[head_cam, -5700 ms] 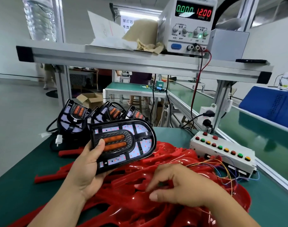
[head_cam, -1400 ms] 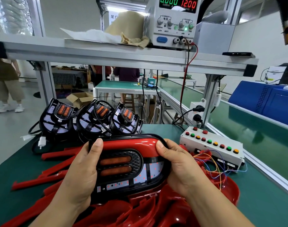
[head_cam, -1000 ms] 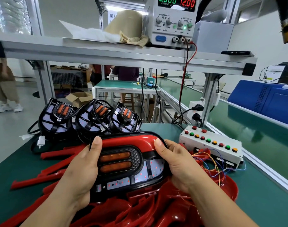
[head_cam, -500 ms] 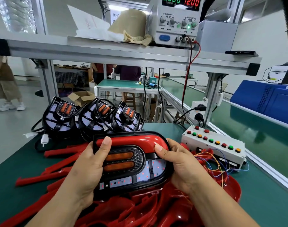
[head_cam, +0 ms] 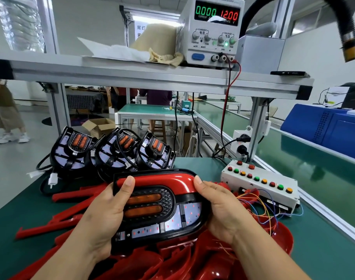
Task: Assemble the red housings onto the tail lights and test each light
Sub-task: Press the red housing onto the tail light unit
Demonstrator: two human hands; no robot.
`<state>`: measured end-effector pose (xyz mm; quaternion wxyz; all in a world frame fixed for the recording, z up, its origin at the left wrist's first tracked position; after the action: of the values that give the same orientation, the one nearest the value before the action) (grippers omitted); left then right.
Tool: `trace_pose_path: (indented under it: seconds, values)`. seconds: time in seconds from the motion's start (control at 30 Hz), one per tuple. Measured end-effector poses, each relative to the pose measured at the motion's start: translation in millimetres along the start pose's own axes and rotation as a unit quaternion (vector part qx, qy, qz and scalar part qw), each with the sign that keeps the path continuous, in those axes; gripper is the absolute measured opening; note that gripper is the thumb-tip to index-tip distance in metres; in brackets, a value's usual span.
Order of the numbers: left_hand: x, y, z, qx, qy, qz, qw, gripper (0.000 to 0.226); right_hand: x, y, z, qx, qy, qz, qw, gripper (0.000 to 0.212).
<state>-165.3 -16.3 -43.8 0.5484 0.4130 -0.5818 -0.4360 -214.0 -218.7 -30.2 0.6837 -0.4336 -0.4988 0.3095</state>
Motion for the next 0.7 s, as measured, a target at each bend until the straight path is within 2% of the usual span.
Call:
trace_pose_path:
  seconds: [0.13,0.33,0.5,0.7]
  values:
    - [2,0,1,-0.001,0.001,-0.004,1.000,0.051,0,1,-1,-0.011,0.022,-0.002,1.000,0.045]
    - [10,3,0,-0.014,-0.017,-0.001,1.000,0.048,2,-2,-2,-0.032,0.021,-0.028,0.999,0.025]
    - [5,12,-2,-0.062,-0.099,0.033,0.993,0.061,0,-11,0,-0.040,0.023,-0.058,0.997,0.031]
    - [-1,11,-1,-0.142,-0.120,0.024,0.982,0.054,5,-10,2,-0.035,0.022,-0.064,0.997,0.050]
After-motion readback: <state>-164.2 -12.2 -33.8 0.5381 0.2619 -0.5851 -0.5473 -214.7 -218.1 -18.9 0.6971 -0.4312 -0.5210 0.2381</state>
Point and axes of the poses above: each hand's wrist, its own z-axis away from the middle knuckle, its own x-axis out of the palm, y = z × x, the point moved 1 cm from there along -z, towards the middle knuckle, and after that the axes turned 14 degrees about y, right-handed, at the moved point
